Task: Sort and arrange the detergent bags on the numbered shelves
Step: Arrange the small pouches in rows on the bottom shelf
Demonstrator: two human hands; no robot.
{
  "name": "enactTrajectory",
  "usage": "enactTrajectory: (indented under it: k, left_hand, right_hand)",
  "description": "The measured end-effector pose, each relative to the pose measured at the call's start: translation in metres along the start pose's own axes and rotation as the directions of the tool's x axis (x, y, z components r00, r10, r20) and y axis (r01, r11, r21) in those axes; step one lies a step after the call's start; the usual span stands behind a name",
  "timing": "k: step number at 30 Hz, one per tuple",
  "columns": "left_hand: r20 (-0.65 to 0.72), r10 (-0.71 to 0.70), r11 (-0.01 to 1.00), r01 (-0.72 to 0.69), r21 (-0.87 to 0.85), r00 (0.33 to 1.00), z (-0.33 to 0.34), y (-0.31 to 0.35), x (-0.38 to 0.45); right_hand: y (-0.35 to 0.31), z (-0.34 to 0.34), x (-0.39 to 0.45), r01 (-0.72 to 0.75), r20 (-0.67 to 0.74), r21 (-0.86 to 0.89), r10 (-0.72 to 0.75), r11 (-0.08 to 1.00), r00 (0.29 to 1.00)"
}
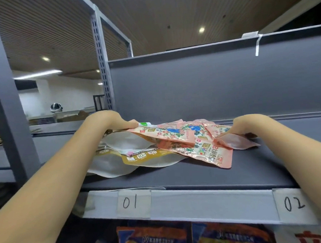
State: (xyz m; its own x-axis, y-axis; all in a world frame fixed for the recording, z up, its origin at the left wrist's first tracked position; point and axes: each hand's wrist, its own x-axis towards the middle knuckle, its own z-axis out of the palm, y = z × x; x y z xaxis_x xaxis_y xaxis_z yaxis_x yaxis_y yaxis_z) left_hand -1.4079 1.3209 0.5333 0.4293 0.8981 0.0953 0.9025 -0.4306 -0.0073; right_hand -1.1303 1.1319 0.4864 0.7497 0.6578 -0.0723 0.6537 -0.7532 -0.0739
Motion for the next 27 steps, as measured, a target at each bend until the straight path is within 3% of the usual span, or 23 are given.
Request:
enactTrajectory:
  k: [3,9,15,18,21,23,25,27]
  left_hand:
    - [0.033,0.031,1.0,-0.031,0.004,0.999,-0.006,0.002,-0.006]
    - [0.043,0.08,0.989,-0.085,0.12,0.996,-0.009,0.02,-0.012]
    - [0.083,0.126,0.973,-0.139,0.184,0.989,-0.003,0.044,-0.005]
    - [0.103,0.15,0.975,-0.164,0.148,0.983,-0.004,0.049,-0.003]
    - [0.047,0.204,0.978,-0.202,-0.056,0.978,-0.008,0.049,0.0]
    - [-0.005,0.245,0.917,-0.233,-0.324,0.97,-0.01,0.052,-0.001]
    - [-0.067,0.264,0.765,-0.251,-0.593,0.962,-0.012,0.058,-0.003]
    - [-0.155,0.264,0.59,-0.286,-0.755,0.952,-0.014,0.066,-0.005]
  right_hand:
    - [0.001,-0.002,-0.005,-0.004,0.061,-0.107,0.011,0.994,0.998]
    - [0.005,-0.007,-0.02,0.011,-0.005,-0.242,-0.012,0.97,1.0]
    - [0.014,-0.008,-0.001,-0.009,-0.036,-0.067,0.006,0.998,0.999]
    - [0.021,-0.002,0.003,0.023,-0.122,0.041,-0.018,0.999,0.992]
    - [0.026,-0.002,0.009,0.094,-0.22,0.227,-0.043,0.969,0.974]
    - [0.025,-0.002,0.01,0.196,-0.313,0.374,-0.075,0.906,0.947]
    - [0.017,-0.001,0.011,0.35,-0.429,0.512,-0.12,0.785,0.895]
    - [0.012,0.0,0.011,0.486,-0.525,0.614,-0.139,0.622,0.84]
